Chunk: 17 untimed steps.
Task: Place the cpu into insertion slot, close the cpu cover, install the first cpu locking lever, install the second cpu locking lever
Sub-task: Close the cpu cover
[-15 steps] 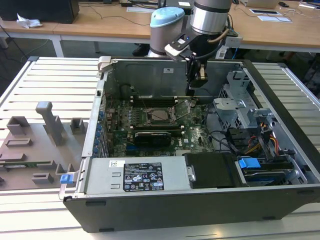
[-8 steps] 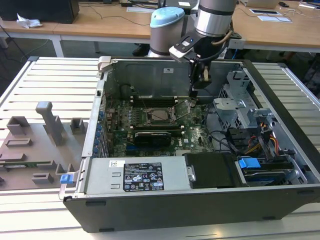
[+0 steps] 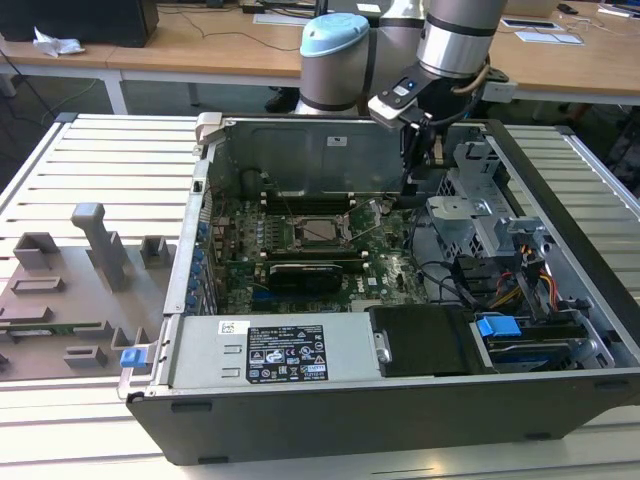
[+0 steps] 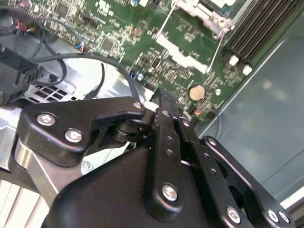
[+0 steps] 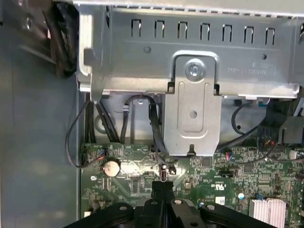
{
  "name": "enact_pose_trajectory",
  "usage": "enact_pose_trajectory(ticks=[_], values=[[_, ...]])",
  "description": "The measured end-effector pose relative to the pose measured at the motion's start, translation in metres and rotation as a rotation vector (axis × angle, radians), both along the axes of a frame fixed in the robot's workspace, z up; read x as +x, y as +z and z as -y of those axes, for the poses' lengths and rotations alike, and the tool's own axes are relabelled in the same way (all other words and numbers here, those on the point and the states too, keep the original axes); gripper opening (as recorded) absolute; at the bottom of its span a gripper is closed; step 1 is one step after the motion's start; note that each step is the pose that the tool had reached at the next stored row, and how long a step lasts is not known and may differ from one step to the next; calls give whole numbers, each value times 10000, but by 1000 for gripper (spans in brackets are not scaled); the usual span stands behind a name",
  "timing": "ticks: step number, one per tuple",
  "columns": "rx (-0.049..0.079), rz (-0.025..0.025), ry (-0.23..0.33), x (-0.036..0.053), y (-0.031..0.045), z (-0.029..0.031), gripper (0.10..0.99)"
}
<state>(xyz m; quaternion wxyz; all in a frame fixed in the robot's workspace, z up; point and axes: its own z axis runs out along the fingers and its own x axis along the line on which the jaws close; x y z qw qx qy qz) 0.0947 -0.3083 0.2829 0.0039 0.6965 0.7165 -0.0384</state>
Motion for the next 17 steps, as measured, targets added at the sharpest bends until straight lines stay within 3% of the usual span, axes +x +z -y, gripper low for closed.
enact_pose_trajectory(ticks=[3,17], values=[[-1,-1,0,43,-9,0,106],[1,-3,0,74,-79,0,106]])
